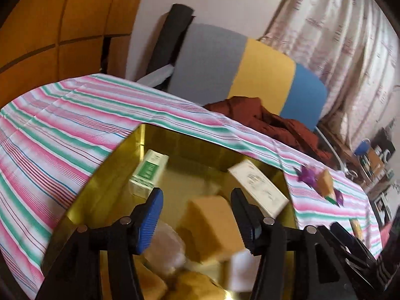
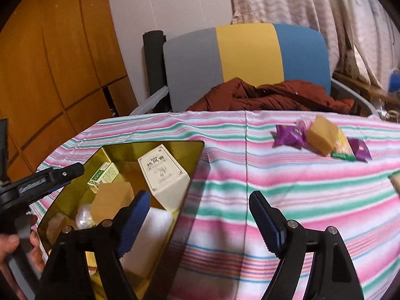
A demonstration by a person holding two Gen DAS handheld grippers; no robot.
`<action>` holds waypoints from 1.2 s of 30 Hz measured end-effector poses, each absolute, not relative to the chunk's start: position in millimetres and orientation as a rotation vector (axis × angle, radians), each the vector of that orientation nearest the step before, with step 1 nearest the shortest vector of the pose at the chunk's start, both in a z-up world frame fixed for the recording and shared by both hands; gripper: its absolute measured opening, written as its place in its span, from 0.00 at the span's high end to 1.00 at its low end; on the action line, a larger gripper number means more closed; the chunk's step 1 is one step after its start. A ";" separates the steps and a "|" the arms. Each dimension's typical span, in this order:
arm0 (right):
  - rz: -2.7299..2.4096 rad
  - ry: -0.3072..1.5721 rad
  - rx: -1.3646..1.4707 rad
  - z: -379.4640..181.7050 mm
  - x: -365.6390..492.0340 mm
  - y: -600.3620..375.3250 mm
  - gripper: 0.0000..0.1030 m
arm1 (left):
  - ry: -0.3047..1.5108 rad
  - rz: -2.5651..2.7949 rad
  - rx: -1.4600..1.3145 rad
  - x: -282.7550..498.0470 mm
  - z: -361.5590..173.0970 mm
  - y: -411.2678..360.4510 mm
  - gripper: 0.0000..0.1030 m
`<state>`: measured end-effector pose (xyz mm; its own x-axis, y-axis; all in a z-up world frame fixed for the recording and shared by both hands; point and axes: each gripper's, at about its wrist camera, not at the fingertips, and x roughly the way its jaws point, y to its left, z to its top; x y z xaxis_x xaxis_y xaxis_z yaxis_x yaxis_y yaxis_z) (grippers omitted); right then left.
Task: Organize objects
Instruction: 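Move both tools back toward the cracker packs and sponge on the cloth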
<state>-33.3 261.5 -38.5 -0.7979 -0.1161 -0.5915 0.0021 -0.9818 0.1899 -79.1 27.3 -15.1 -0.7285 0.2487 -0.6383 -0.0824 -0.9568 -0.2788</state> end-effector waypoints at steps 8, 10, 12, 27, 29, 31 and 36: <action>-2.917 -0.313 1.000 -45.6 -15.8 271.5 0.18 | -0.186 2.658 -0.960 -40.3 -9.8 72.3 0.43; -2.924 -0.322 1.014 -48.2 -13.0 275.7 0.18 | -0.164 2.622 -0.931 -31.3 -8.9 82.5 0.43; -2.929 -0.335 1.026 -50.2 -10.5 280.4 0.18 | -0.145 2.597 -0.910 -23.5 -9.1 90.6 0.43; -3.036 -0.414 1.159 -69.2 9.3 347.2 0.17 | 0.024 2.387 -0.902 20.0 -19.1 166.2 0.43; -3.050 -0.430 1.174 -71.5 12.8 359.9 0.17 | 0.053 2.351 -0.908 25.7 -21.6 178.4 0.43; -3.064 -0.433 1.185 -72.6 14.9 369.9 0.17 | 0.076 2.325 -0.913 29.9 -24.1 186.9 0.43; -3.114 -0.429 1.204 -73.9 23.9 401.8 0.17 | 0.116 2.261 -0.936 38.0 -30.8 208.8 0.43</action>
<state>23.9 401.8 -73.9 -0.7224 0.1161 -0.6816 -0.2961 -0.9428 0.1533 38.0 208.8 -30.8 -0.5119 0.5562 -0.6547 -0.6204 -0.7665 -0.1660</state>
